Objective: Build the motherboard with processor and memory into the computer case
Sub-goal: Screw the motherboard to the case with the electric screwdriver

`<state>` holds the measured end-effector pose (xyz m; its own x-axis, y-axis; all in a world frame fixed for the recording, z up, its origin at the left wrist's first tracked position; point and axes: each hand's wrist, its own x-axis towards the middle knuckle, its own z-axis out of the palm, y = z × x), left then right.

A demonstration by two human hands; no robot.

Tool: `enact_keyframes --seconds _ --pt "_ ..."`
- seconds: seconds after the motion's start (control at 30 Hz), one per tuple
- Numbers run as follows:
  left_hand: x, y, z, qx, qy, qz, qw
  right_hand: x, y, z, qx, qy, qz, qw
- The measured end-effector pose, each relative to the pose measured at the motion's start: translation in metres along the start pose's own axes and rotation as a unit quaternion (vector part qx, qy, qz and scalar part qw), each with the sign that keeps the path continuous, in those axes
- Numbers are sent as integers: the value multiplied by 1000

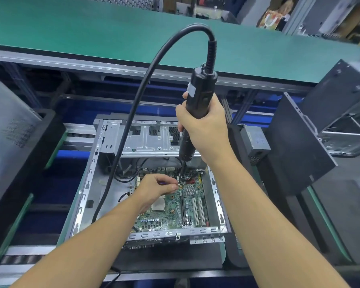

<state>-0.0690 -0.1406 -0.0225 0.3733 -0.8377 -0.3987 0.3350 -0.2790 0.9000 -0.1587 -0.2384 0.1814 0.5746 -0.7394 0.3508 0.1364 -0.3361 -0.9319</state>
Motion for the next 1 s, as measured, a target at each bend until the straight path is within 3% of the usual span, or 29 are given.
enact_keyframes --seconds 1.0 --pt "3 1 8 123 22 43 991 -3 8 -5 0 23 14 1000"
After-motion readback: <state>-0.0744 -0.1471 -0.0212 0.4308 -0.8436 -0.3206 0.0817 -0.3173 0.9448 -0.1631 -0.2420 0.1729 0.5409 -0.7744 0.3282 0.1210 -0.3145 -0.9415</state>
